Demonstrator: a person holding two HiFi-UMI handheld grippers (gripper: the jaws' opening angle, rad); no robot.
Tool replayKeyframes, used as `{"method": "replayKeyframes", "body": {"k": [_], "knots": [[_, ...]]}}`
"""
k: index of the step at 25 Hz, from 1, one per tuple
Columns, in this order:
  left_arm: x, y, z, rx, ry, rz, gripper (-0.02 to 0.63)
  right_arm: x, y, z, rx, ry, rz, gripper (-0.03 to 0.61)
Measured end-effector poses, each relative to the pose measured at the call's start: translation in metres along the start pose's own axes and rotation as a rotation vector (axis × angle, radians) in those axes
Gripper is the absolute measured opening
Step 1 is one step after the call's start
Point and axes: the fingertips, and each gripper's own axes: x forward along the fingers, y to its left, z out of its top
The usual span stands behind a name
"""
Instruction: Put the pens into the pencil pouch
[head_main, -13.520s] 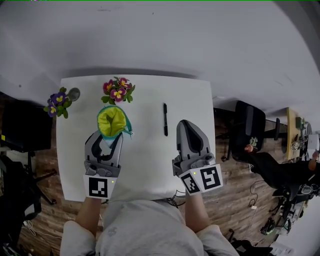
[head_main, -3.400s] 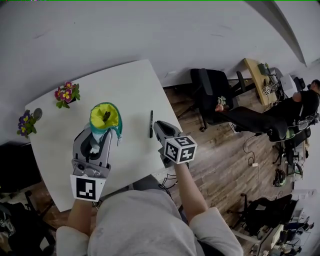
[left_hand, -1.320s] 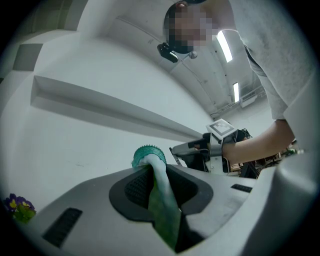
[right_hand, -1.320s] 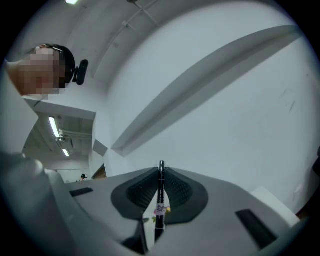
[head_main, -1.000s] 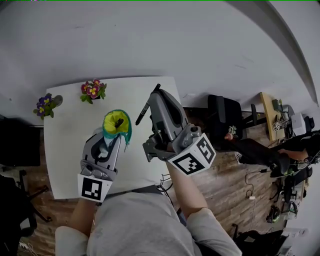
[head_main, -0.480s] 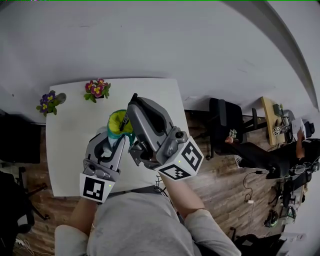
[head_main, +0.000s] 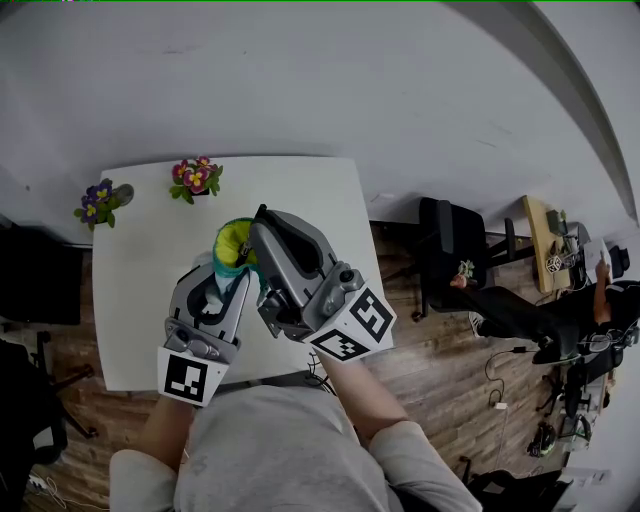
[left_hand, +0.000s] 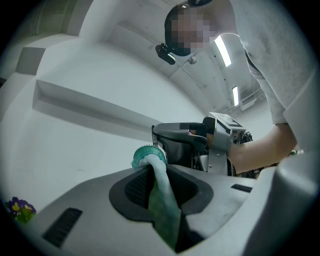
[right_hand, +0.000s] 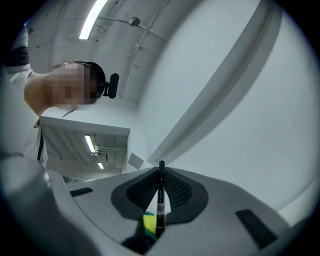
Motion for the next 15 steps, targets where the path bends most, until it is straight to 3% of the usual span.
{"method": "replayKeyframes", "body": {"k": [15], "knots": [[-0.008,0.006,0.009,0.008,-0.017,0.033,0.092,-0.005,0.026,-0.033,-0.229,0.237,0.034,0.054]]}}
